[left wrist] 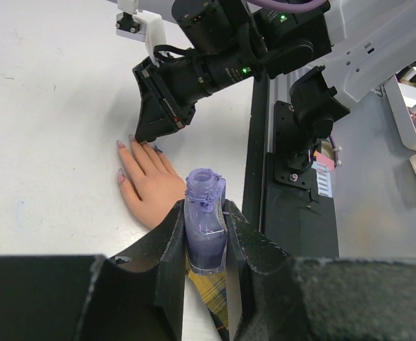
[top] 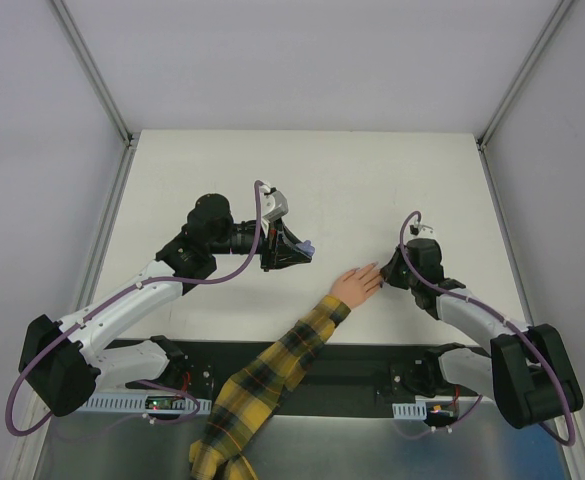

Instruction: Paint the nails

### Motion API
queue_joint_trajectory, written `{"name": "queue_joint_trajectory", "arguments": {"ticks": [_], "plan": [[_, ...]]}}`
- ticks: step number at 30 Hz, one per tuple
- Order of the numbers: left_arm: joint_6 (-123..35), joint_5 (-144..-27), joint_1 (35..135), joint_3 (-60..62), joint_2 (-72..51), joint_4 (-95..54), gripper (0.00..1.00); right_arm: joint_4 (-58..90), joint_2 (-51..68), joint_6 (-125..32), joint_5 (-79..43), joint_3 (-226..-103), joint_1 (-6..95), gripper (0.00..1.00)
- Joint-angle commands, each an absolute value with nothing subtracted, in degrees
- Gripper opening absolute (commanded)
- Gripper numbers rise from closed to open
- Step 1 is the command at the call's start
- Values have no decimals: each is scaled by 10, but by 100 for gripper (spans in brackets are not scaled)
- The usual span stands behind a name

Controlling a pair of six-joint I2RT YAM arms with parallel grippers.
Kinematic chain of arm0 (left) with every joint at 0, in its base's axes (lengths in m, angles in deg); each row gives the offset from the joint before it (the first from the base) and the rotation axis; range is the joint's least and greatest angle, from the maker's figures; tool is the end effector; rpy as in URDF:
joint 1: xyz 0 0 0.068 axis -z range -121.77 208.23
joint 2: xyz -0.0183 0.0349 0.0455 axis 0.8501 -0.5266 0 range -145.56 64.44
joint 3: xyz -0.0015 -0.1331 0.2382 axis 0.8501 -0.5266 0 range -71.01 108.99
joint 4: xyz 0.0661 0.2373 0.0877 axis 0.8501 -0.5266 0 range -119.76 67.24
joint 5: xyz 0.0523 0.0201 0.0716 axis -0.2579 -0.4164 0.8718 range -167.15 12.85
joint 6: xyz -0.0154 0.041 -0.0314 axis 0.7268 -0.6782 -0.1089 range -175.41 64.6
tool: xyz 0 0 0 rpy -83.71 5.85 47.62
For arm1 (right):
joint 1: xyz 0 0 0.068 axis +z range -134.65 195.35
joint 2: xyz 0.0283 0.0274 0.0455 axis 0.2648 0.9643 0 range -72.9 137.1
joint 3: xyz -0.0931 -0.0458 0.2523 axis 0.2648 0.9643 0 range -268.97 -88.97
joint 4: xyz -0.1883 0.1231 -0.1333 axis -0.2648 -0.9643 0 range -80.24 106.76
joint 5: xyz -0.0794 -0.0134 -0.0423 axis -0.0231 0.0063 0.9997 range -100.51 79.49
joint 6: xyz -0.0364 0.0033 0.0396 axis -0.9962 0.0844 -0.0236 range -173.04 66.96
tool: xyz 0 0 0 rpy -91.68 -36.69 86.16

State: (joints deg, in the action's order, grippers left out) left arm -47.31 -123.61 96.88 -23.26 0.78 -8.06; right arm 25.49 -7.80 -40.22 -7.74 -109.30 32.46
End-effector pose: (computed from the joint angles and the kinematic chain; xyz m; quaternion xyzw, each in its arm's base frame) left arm 0.1818 -0.1784 0.3387 0.4393 0.5607 -0.5137 0.4783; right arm 0.2048 0.0613 0.1586 -0.0223 0.8907 0.0963 0.4437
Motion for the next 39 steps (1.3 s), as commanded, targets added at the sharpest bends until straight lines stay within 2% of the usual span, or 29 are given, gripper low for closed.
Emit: {"name": "queue_joint_trajectory", "arguments": {"ticks": [1,39], "plan": [[-471,-1254,972,-209,14,-49,0,284,-76,-402,-67,-1115,320,0],[-470,-1257,972,-211,17,-49,0,283,-102,-398,-100,-1091,318,0]]}}
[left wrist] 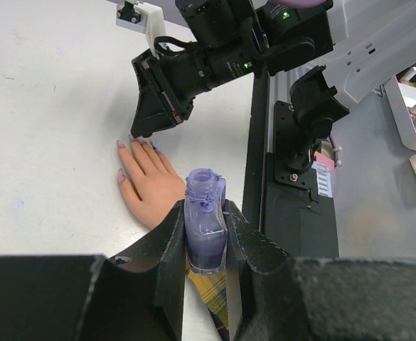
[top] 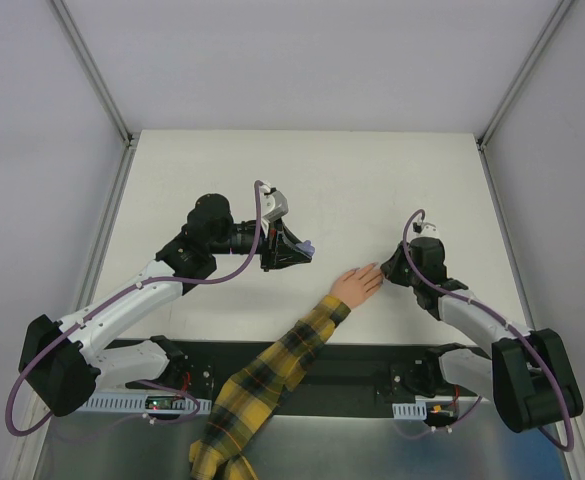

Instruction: Paint the nails

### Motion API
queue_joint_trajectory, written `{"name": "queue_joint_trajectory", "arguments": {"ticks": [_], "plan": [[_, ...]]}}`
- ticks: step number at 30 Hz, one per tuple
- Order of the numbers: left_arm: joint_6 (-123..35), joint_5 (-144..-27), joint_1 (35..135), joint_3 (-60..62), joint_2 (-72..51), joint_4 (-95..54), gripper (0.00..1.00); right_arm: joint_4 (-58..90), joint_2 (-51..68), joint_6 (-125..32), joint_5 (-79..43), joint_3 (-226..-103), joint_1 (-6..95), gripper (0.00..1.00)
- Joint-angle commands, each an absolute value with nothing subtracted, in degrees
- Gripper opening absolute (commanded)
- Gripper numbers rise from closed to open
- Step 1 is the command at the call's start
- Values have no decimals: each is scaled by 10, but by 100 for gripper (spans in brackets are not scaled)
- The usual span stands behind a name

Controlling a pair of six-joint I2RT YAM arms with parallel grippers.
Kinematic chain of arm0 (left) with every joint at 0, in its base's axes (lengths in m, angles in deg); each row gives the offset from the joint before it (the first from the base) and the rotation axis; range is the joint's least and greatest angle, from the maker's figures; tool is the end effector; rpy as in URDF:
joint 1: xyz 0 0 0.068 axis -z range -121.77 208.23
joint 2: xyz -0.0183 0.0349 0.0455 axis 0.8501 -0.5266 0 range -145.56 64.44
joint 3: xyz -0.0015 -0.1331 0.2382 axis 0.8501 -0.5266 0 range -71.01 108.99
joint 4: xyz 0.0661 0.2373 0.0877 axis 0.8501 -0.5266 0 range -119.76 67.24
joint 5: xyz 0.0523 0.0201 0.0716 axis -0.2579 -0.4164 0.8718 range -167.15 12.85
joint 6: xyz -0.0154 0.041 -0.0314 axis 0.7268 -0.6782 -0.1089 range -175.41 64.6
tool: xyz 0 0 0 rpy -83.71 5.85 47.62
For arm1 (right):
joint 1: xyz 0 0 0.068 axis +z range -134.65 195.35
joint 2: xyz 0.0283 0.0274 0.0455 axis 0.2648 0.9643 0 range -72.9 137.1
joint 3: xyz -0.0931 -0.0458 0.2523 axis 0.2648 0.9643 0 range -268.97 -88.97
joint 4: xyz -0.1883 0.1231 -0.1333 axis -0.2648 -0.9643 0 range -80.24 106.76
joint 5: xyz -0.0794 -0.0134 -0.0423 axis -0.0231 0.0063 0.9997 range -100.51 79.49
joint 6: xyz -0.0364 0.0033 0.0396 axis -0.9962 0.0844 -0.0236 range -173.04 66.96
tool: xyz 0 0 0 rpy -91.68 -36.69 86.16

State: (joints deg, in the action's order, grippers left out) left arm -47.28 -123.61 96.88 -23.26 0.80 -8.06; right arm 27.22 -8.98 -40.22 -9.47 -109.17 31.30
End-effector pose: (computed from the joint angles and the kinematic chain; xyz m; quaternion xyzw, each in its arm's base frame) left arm 0.1817 -0.1784 0.3388 0.4391 0.5607 -0.5139 0.4783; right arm 0.2062 0.0583 0.1646 -0.0196 0.8797 0.1103 0.4622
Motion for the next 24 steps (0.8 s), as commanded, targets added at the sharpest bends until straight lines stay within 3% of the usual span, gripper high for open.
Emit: {"name": "queue_joint_trajectory", "arguments": {"ticks": [1,24], "plan": [[-469,-1257,971,-210,17,-49,0,279,-101,-397,-99,-1091,319,1],[-467,-1258,972,-209,15,-49,0,262,-88,-396,-51,-1108,348,0]]}}
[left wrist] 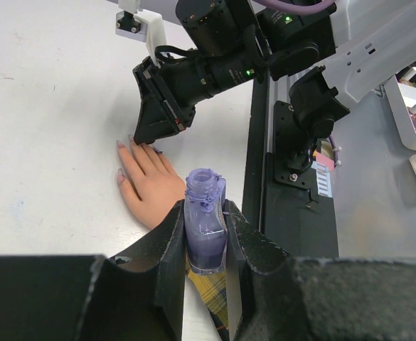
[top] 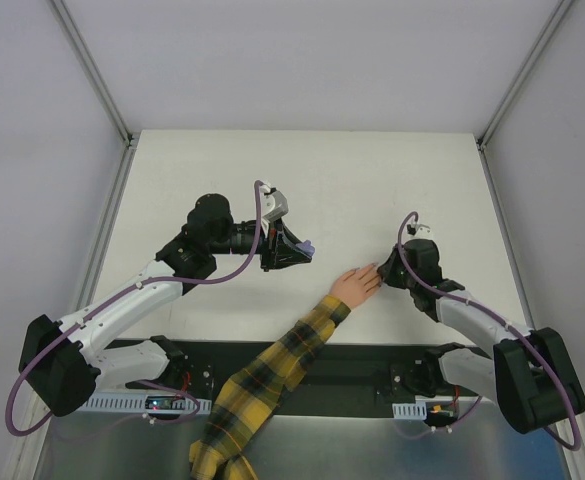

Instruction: Paint the nails

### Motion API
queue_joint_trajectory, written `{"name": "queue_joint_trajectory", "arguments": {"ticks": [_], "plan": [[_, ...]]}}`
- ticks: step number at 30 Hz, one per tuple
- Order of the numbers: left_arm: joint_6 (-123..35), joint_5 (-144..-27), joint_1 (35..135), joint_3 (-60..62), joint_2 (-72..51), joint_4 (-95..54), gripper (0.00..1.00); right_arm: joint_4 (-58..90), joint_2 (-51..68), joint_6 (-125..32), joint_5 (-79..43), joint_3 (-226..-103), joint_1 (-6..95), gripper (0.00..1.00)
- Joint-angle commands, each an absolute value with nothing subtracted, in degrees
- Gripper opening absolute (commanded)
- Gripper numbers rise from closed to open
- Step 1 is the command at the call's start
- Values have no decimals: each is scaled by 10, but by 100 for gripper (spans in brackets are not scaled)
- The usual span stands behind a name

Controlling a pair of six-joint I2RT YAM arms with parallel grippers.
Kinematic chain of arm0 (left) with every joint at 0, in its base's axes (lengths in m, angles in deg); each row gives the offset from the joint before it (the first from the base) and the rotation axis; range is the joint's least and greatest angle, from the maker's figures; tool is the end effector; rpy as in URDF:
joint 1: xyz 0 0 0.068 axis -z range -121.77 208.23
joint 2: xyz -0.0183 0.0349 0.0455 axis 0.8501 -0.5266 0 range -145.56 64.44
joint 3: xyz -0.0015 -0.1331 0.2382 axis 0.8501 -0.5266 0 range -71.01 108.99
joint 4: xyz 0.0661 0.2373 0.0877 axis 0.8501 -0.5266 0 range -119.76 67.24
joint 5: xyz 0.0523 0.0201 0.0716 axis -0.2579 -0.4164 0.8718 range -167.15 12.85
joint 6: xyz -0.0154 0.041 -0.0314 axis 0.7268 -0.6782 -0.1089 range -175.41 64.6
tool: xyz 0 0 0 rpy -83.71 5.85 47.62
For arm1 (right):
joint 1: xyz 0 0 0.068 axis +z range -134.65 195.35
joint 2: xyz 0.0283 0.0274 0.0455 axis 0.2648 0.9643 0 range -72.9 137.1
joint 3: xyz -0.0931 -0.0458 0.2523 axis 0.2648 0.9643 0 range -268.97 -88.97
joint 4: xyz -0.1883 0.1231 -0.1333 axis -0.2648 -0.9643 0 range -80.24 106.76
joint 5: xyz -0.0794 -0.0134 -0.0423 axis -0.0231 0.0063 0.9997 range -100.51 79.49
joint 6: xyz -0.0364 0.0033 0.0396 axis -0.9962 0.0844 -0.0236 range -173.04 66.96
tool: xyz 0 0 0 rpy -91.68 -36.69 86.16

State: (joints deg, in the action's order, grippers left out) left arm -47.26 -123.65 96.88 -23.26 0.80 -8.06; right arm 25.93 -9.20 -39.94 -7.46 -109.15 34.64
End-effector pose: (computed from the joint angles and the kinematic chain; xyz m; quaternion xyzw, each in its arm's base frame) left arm 0.1817 -0.1784 0.3388 0.4392 0.5606 -0.5141 0.4780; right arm 0.2013 0.0684 0.1632 -0.0352 0.8834 0.1075 0.4547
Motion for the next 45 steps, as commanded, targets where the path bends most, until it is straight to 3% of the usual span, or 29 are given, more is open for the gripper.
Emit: {"name": "queue_joint_trajectory", "arguments": {"ticks": [1,18,23,29,36,40,45], "plan": [[-468,-1258,972,-208,16,-49,0,261,-87,-395,-49,-1109,347,1],[-470,-1260,971,-208,11,-49,0,256,-93,-406,-41,-1119,321,1],[-483,-1258,971,-213,7,-47,0,230,-168,-414,-58,-1130,323,1],[-507,-1257,975,-229,12,-34,0,97,-277,-425,-78,-1188,342,1],[-566,-1266,989,-248,24,-30,0,-95,-302,-471,-170,-1372,400,1],[-601,-1258,1003,-271,40,-23,0,-163,-253,-485,-212,-1571,508,1],[-625,-1239,1012,-286,60,-17,0,-182,-187,-491,-205,-1688,617,1]]}}
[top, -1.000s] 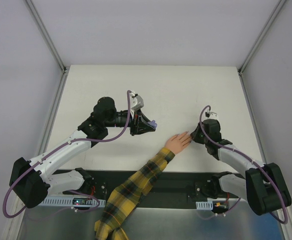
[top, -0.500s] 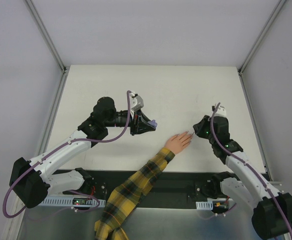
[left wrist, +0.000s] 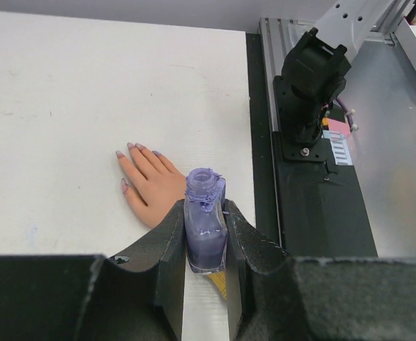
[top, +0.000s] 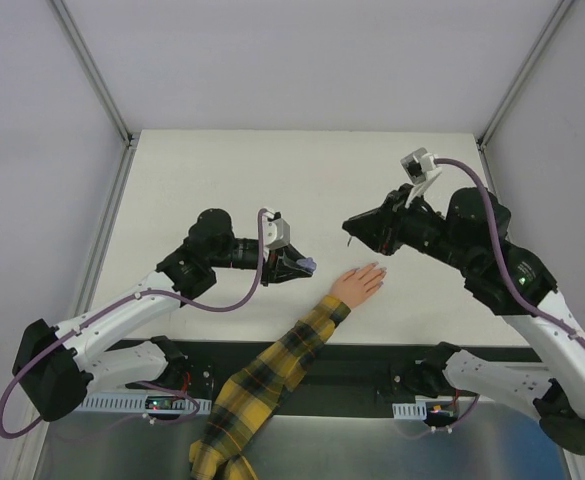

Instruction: Paint the nails

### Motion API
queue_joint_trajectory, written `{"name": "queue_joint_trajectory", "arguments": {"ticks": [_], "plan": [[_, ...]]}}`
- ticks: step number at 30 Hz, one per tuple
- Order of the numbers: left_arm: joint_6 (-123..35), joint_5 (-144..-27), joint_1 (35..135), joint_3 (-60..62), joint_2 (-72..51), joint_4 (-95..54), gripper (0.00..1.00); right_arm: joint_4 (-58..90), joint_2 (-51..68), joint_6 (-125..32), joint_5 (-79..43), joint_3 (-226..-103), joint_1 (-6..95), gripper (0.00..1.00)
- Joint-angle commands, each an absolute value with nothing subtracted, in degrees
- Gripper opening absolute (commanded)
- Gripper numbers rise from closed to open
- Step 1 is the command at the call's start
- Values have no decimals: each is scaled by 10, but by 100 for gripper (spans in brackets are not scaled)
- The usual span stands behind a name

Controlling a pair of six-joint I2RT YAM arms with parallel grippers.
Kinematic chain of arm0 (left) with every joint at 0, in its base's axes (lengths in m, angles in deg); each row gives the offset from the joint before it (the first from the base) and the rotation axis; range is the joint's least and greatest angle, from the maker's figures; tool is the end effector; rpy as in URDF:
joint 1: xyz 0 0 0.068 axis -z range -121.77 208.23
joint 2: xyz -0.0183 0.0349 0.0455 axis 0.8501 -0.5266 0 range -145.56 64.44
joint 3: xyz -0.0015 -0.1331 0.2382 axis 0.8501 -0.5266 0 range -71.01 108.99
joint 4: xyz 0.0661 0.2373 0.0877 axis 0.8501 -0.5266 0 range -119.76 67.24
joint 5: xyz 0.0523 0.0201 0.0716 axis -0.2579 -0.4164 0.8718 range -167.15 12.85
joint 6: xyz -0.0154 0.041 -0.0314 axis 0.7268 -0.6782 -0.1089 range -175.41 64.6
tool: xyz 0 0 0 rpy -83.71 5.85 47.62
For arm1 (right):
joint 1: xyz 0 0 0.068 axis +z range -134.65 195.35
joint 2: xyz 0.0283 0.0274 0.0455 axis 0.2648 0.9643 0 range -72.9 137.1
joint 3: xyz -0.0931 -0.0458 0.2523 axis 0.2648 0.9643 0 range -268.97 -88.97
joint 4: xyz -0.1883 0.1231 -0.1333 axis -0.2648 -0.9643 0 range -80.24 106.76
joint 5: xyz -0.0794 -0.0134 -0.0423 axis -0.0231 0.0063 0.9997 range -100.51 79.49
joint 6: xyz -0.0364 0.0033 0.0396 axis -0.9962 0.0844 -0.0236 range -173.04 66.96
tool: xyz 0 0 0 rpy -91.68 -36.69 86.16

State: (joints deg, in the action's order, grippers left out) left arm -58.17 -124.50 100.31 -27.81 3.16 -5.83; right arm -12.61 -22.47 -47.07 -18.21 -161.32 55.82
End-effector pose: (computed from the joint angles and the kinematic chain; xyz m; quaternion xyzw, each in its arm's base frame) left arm 0.1626 -0.1821 0.3242 0.5094 0.4974 -0.4857 0.5072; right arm 0.1225 0.1108 0.4501 -0.2646 0.7030 0.3059 0.5850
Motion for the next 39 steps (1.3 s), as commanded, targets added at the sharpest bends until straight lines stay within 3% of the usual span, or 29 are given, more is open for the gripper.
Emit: {"name": "queue_joint_trajectory", "arguments": {"ticks": [1,13,39], "plan": [[-627,-1238,1015,-287,62,-17,0,-185,-166,-497,-199,-1699,645,1],[-573,-1247,1020,-286,59,15,0,-101,-128,-508,-78,-1681,748,1],[-522,-1268,1019,-289,42,60,0,-32,-139,-493,-36,-1628,748,1]]}}
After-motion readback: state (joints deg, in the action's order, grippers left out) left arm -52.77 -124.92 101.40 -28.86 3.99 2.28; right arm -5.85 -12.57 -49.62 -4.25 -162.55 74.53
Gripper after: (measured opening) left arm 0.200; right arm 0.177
